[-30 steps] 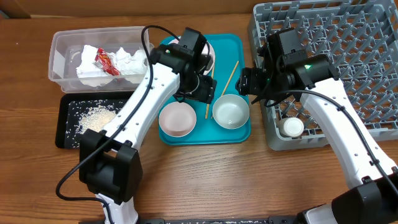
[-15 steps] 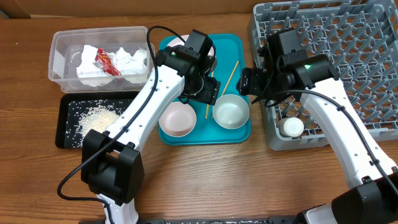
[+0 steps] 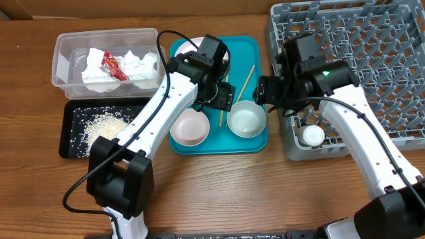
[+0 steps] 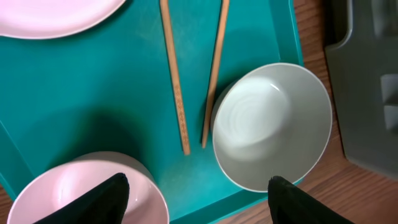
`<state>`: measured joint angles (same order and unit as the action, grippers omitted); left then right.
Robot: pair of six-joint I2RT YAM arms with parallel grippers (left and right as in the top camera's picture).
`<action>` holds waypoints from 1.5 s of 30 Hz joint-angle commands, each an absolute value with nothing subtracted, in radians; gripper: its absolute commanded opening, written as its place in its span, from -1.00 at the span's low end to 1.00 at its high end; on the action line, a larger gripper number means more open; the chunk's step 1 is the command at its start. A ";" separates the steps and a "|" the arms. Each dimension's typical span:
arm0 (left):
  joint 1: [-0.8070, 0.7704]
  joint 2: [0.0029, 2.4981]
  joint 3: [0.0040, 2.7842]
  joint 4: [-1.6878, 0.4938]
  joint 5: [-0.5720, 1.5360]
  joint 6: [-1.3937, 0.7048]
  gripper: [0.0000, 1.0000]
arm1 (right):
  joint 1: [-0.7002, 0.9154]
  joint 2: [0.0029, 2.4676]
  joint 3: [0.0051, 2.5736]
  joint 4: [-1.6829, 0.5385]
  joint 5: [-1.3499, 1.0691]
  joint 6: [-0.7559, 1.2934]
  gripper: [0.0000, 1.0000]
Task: Sort waste into correct bins and load items into the dishwasher
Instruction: 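Grasp the rim of the pale green bowl with the right gripper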
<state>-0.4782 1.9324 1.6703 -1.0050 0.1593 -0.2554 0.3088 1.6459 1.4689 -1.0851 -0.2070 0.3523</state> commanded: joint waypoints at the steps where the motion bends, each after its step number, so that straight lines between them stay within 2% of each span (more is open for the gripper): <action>1: -0.477 1.942 1.663 -1.000 0.146 -0.267 0.48 | 0.307 1.652 1.413 -1.063 -0.191 0.372 0.59; 5: -0.465 1.942 1.663 -0.997 0.146 -0.267 0.48 | 0.307 1.652 1.361 -1.033 -0.191 0.395 0.57; 9: -0.451 1.942 1.663 -0.997 0.145 -0.266 0.49 | 0.307 1.652 1.320 -1.017 -0.173 0.402 0.44; 25: -0.404 1.942 1.663 -0.993 0.145 -0.266 0.50 | 0.308 1.653 1.177 -0.904 -0.155 0.443 0.24; 33: -0.398 1.942 1.664 -0.982 0.093 -0.266 0.50 | 0.339 1.709 1.176 -0.877 -0.159 0.443 0.22; 41: -0.306 1.941 1.736 -1.053 0.094 -0.265 0.48 | 0.382 1.787 1.176 -0.842 -0.158 0.447 0.19; 45: -0.255 1.940 1.757 -1.076 0.097 -0.258 0.47 | 0.382 1.789 1.176 -0.841 -0.158 0.447 0.01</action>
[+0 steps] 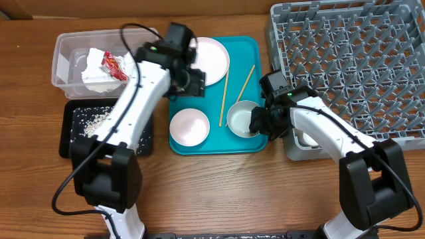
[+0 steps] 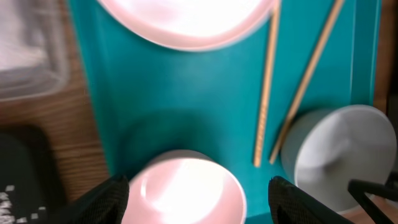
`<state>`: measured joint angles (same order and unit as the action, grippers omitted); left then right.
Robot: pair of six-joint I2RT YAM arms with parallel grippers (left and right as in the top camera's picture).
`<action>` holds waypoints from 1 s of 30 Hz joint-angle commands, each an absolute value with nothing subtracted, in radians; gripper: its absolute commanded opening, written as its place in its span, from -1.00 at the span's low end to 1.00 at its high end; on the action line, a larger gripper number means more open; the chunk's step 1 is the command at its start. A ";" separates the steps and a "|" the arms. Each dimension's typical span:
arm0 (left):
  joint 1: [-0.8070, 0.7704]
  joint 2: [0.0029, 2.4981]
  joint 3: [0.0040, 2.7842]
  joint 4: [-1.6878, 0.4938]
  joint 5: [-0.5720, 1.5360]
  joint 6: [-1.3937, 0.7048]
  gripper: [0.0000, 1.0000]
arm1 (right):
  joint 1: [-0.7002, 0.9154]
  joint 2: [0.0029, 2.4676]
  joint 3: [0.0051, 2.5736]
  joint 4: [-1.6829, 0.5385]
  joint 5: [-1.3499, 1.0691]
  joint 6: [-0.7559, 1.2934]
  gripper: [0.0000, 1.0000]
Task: Sort waste into correct bins and load items into the dishwasher
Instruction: 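Grasp the rim of the pale green bowl with the right gripper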
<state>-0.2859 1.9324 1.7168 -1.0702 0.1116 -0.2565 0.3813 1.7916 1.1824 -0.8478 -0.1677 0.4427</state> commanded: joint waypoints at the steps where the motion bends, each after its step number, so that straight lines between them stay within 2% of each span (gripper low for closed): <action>1: -0.246 1.940 1.757 -1.078 0.097 -0.258 0.47 | 0.382 1.789 1.176 -0.841 -0.158 0.447 -0.03; 8: -0.209 1.940 1.757 -1.087 0.093 -0.239 0.47 | 0.382 1.789 1.176 -0.839 -0.158 0.447 -0.33; 14: -0.163 1.929 1.792 -1.118 0.093 -0.228 0.46 | 0.382 1.789 1.176 -0.831 -0.158 0.447 -0.38; 18: -0.124 1.912 1.850 -1.191 0.073 -0.224 0.45 | 0.382 1.789 1.176 -0.823 -0.158 0.450 -0.50; 30: -0.066 1.882 1.888 -1.250 0.009 -0.200 0.54 | 0.382 1.792 1.176 -0.812 -0.158 0.450 -0.50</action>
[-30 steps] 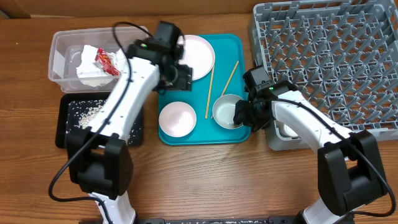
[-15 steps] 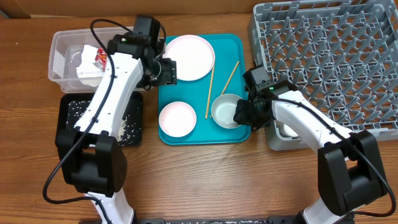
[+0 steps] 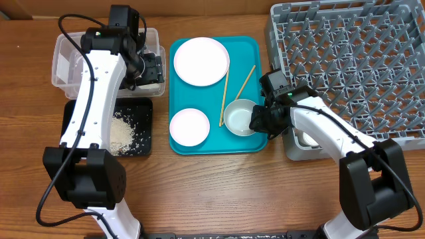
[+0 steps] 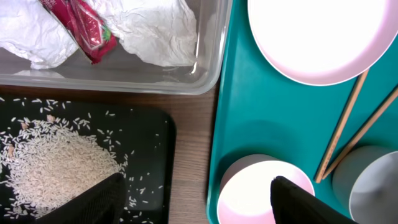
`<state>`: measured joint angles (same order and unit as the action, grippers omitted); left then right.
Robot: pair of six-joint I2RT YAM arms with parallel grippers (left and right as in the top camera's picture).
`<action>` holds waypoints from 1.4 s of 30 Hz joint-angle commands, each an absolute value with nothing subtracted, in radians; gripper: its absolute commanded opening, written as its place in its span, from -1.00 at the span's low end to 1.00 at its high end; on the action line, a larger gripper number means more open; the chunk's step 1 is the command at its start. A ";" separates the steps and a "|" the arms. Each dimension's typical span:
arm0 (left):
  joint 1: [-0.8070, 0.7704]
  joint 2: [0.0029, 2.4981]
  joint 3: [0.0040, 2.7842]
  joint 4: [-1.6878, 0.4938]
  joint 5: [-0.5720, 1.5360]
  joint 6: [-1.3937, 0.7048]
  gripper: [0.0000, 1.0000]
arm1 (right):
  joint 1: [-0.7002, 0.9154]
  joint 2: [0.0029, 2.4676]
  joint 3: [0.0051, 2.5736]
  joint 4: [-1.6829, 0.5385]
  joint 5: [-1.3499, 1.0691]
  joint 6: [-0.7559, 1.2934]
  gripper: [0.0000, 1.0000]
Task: Sort waste into correct bins and load items into the dishwasher
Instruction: 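Grasp the rim of the pale green bowl with the right gripper, then lift the green bowl and set it upright in the dish rack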
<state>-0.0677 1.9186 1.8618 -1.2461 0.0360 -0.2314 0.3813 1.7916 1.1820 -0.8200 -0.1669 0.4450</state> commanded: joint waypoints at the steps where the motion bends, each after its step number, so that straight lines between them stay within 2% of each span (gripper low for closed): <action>1: -0.066 1.882 1.888 -1.250 -0.004 -0.191 0.55 | 0.382 1.792 1.176 -0.812 -0.158 0.450 -0.50; 7: -0.065 1.879 1.899 -1.268 -0.122 -0.191 0.57 | 0.382 1.792 1.176 -0.807 -0.157 0.450 -0.50; 13: -0.064 1.877 1.993 -1.333 -0.132 -0.199 0.63 | 0.382 1.792 1.176 -0.804 -0.153 0.450 -0.50; 14: -0.064 1.877 2.003 -1.337 -0.134 -0.199 0.66 | 0.382 1.792 1.176 -0.804 -0.153 0.450 -0.50; 16: -0.064 1.877 2.012 -1.338 -0.139 -0.199 1.00 | 0.382 1.792 1.176 -0.805 -0.153 0.450 -0.50; 20: -0.064 1.877 2.011 -1.344 -0.150 -0.199 1.00 | 0.382 1.795 1.176 -0.804 -0.147 0.450 -0.54; 22: -0.064 1.877 2.011 -1.349 -0.181 -0.198 1.00 | 0.382 1.798 1.176 -0.805 -0.142 0.451 -0.75; 25: -0.064 1.877 2.011 -1.350 -0.245 -0.199 1.00 | 0.382 1.800 1.176 -0.805 -0.140 0.458 -0.92; 37: -0.064 1.877 2.011 -1.349 -0.289 -0.209 1.00 | 0.382 1.800 1.180 -0.786 -0.085 0.464 -0.92; 42: -0.064 1.877 2.011 -1.349 -0.288 -0.210 1.00 | 0.382 1.769 1.257 -0.842 -0.086 0.461 -0.92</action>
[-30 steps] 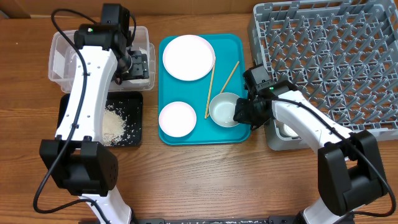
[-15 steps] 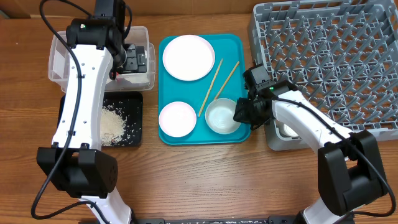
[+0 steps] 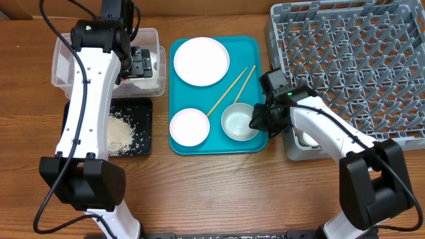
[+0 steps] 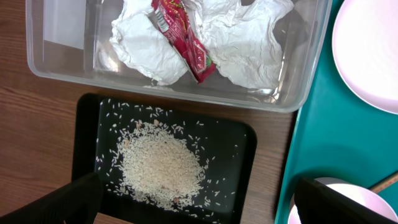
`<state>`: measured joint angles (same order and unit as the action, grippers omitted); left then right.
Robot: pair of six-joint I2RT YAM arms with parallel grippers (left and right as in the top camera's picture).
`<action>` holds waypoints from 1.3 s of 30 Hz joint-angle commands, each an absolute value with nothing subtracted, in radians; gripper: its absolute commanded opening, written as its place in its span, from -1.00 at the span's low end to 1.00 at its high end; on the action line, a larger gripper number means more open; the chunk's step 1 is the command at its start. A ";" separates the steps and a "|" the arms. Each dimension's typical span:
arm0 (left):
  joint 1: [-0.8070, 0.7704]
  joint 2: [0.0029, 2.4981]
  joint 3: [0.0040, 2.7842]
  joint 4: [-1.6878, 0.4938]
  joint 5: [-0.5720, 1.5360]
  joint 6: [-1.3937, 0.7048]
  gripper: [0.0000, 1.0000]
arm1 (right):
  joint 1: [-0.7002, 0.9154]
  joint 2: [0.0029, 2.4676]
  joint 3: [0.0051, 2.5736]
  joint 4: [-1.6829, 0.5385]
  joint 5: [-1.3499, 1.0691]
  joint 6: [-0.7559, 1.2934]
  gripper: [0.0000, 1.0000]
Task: Sort waste into correct bins and load items into the dishwasher
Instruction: 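Lift the green bowl and set it upright in the dish rack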
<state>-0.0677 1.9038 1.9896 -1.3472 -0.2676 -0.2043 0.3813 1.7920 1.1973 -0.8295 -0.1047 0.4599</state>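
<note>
My right gripper (image 3: pixel 257 121) is shut on the right rim of the white bowl (image 3: pixel 238 125), which sits on the teal tray (image 3: pixel 255 46). A pink bowl (image 3: pixel 189 127), a pink plate (image 3: pixel 201 61) and two wooden chopsticks (image 3: pixel 229 91) lying slantwise share that tray. My left gripper (image 3: pixel 141 63) hangs open and empty over the clear bin's (image 3: pixel 61 56) right end. In the left wrist view the left gripper (image 4: pixel 196 208) looks down on the black tray's rice (image 4: pixel 161 165) and on the red wrapper (image 4: pixel 183 40) amid crumpled white paper (image 4: pixel 239 37).
The grey dish rack (image 3: pixel 345 60) fills the right side, with a white cup (image 3: pixel 309 137) in its near corner under my right arm. The black rice tray (image 3: pixel 109 129) lies just in front of the clear bin, left of the teal tray.
The left gripper moved a little farther back and left over the bin. The white bowl shifted slightly toward the tray's front in the right gripper, and the chopsticks now lie slanted side by side.
First my left gripper hung open over the two bowls and my right was by the rack. Then the right was at the white bowl's rim while the left drew back over the tray. Later the left was over the bin; now the bowl has shifted.
</note>
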 commanded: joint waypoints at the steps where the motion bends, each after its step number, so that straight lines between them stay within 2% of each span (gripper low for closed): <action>1: -0.064 1.877 2.011 -1.349 -0.288 -0.210 1.00 | 0.382 1.756 1.282 -0.857 -0.086 0.460 -0.92; 10: -0.064 1.877 2.011 -1.349 -0.288 -0.210 1.00 | 0.382 1.592 1.528 -0.969 0.151 0.434 -0.92; 17: -0.064 1.877 2.011 -1.349 -0.288 -0.210 1.00 | 0.382 1.539 1.554 -0.875 0.750 0.403 -0.92; 27: -0.064 1.877 2.011 -1.349 -0.288 -0.210 1.00 | 0.369 1.640 1.551 -0.432 1.042 -0.136 -0.92; 33: -0.064 1.877 2.011 -1.349 -0.288 -0.210 1.00 | 0.335 1.800 1.551 -0.077 1.059 -0.575 -0.92; 39: -0.064 1.877 2.011 -1.349 -0.288 -0.210 1.00 | 0.289 1.939 1.551 0.149 1.031 -0.799 -0.92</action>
